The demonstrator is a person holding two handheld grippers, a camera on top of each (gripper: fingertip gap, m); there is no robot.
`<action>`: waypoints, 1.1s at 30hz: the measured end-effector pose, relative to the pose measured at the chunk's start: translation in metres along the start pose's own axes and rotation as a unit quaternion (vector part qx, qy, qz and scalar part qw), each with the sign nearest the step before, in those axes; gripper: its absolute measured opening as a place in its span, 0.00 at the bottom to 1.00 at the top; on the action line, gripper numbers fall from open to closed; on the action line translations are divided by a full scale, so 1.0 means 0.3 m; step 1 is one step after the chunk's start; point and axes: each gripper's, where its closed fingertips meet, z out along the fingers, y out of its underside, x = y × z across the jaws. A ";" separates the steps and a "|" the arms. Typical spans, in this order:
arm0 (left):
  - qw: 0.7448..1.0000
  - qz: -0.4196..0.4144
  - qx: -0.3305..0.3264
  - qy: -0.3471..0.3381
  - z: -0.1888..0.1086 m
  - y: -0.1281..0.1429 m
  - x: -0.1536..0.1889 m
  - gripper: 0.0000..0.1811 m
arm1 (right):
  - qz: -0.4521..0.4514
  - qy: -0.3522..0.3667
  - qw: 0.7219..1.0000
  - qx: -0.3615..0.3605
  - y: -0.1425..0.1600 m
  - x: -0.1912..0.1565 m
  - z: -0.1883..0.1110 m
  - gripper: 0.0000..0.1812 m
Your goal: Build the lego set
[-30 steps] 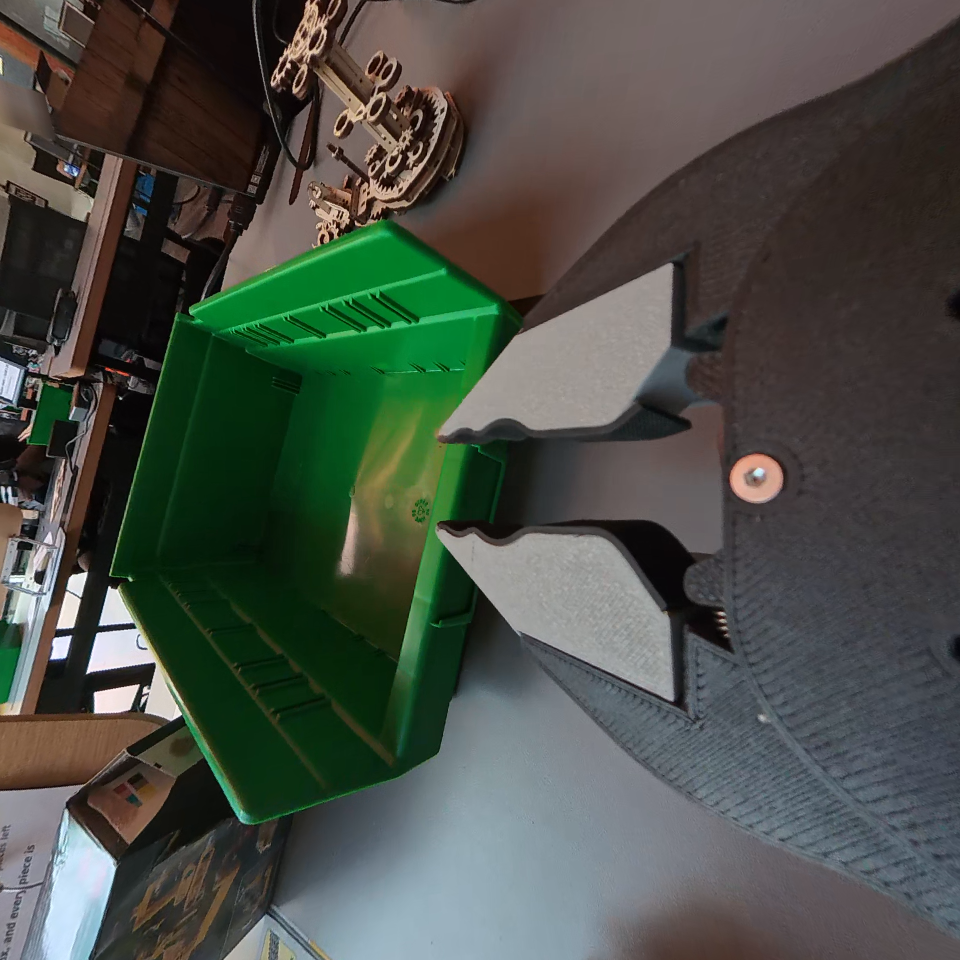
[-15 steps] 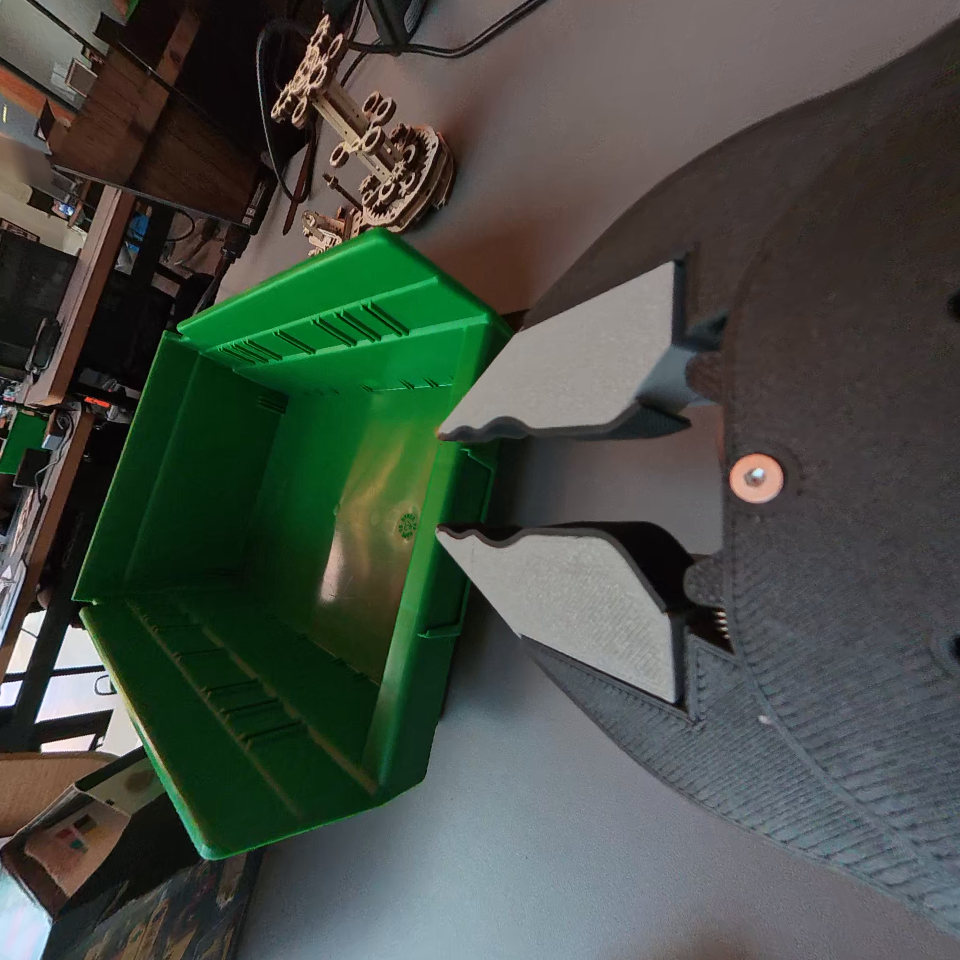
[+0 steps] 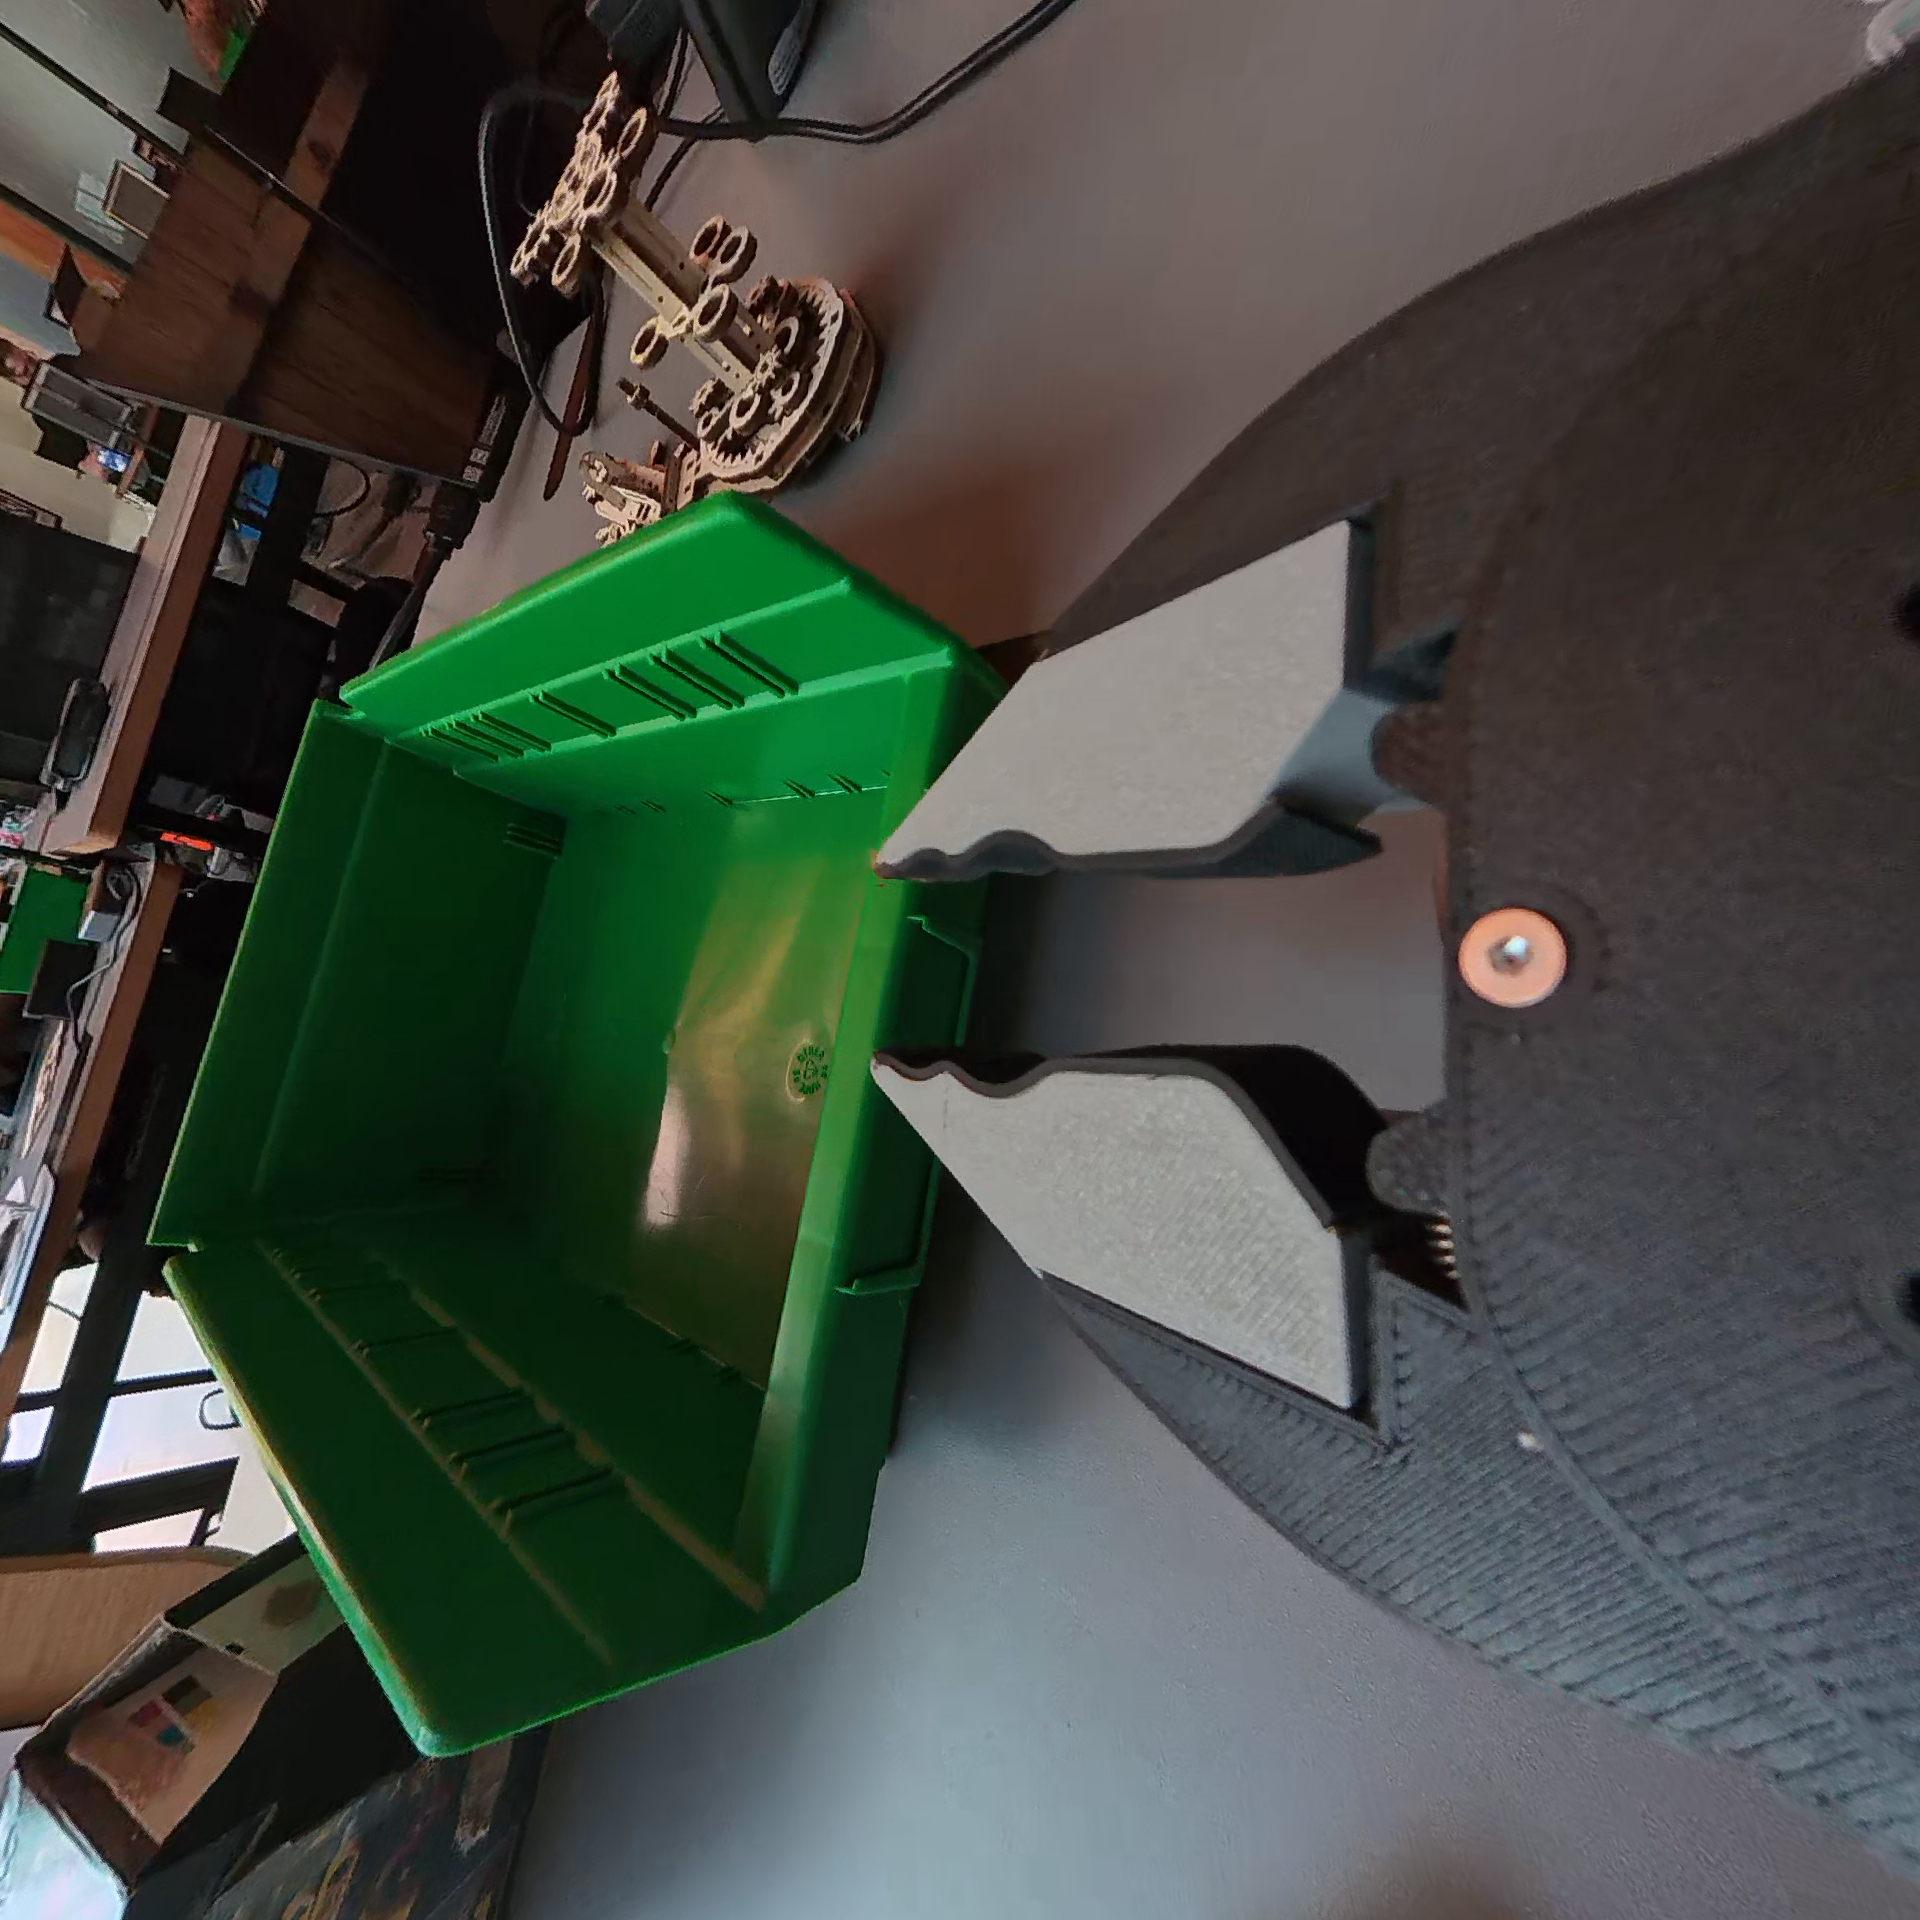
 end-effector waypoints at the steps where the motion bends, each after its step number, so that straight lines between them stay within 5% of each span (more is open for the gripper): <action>1: 1.000 0.000 0.000 0.000 0.000 0.000 0.000 0.03 | 0.000 0.000 1.000 0.000 0.000 0.000 0.000 0.16; 27: 1.000 -0.002 -0.001 0.001 0.001 0.000 -0.001 0.03 | -0.005 -0.001 1.000 0.000 -0.001 -0.003 0.000 0.15; 33: 0.998 -0.055 -0.020 0.000 -0.032 -0.001 -0.028 0.04 | 0.002 -0.005 1.000 0.008 -0.009 -0.005 -0.007 0.15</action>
